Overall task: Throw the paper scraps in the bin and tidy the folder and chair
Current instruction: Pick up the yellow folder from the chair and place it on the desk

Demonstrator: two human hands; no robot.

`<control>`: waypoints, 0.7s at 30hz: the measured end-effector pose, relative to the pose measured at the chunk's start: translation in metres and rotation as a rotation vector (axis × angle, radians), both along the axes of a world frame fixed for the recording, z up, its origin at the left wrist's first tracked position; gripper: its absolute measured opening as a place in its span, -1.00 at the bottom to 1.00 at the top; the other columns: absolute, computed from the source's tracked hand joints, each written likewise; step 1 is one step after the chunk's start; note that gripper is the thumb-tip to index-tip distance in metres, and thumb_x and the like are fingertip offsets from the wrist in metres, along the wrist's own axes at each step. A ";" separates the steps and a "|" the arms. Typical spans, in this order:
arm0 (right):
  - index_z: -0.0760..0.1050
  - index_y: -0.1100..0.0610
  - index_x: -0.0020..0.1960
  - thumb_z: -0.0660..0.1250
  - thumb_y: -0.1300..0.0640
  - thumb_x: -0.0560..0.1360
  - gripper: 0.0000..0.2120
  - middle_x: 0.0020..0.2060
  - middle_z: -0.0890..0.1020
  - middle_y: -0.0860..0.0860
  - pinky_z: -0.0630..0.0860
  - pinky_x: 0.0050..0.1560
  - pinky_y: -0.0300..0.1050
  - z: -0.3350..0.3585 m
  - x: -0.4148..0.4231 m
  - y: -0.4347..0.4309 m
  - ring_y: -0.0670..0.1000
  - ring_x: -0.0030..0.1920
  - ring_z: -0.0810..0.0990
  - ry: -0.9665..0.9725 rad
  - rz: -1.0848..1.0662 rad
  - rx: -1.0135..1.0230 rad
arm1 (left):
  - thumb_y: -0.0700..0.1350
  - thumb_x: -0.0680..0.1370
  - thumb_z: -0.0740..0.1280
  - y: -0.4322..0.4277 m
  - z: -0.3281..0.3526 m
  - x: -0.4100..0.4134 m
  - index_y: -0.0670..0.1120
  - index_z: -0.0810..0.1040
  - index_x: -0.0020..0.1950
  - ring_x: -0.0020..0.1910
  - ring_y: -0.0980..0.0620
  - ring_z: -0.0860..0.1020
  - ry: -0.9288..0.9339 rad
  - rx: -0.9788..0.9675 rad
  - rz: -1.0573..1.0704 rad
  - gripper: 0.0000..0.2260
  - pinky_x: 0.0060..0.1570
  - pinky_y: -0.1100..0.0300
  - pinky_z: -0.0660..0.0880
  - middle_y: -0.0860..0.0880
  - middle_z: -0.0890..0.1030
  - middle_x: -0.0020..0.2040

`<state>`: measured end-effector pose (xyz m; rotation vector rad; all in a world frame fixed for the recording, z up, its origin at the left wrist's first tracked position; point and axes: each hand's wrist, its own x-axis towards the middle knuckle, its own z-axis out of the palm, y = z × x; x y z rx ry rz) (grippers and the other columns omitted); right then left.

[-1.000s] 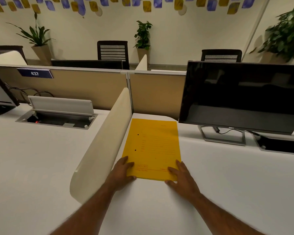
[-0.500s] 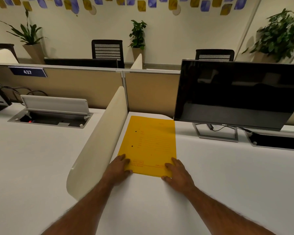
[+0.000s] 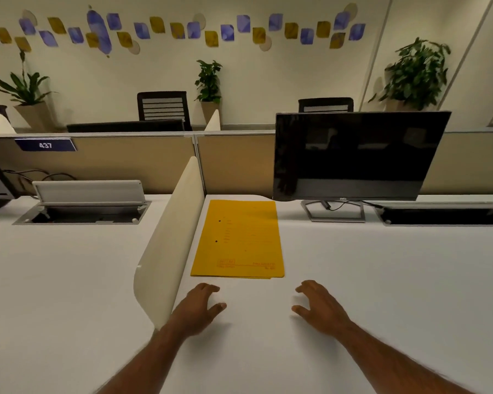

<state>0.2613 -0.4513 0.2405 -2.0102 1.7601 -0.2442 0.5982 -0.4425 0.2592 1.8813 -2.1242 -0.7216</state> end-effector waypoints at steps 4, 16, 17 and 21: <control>0.35 -0.03 0.40 0.30 -0.16 0.53 -0.50 0.49 0.28 -0.06 0.18 0.45 -0.16 0.008 -0.014 0.055 -0.06 0.51 0.19 -0.010 -0.062 -0.017 | 0.22 0.55 0.25 0.041 0.007 -0.005 0.04 0.37 0.42 0.37 0.08 0.38 -0.017 -0.034 -0.050 -0.51 0.31 0.19 0.37 0.05 0.39 0.43; 0.35 -0.03 0.38 0.30 -0.16 0.53 -0.53 0.46 0.30 -0.09 0.25 0.41 -0.19 0.025 -0.038 0.235 -0.09 0.47 0.24 -0.027 -0.219 -0.042 | 0.12 0.55 0.30 0.173 0.012 -0.031 0.06 0.40 0.39 0.34 0.10 0.42 0.010 -0.156 -0.173 -0.58 0.28 0.23 0.38 0.12 0.43 0.37; 0.35 -0.03 0.38 0.29 -0.16 0.53 -0.53 0.46 0.30 -0.09 0.26 0.41 -0.18 0.025 -0.041 0.249 -0.09 0.47 0.25 -0.021 -0.226 -0.040 | 0.12 0.55 0.30 0.182 0.011 -0.035 0.06 0.40 0.39 0.34 0.10 0.42 0.017 -0.158 -0.184 -0.58 0.28 0.24 0.38 0.12 0.43 0.37; 0.35 -0.04 0.39 0.28 -0.17 0.53 -0.52 0.45 0.32 -0.09 0.25 0.42 -0.17 0.029 -0.055 0.299 -0.08 0.45 0.28 -0.015 -0.270 -0.032 | 0.13 0.55 0.30 0.218 0.006 -0.053 0.08 0.41 0.38 0.36 0.10 0.41 0.042 -0.142 -0.215 -0.58 0.31 0.21 0.37 0.13 0.43 0.38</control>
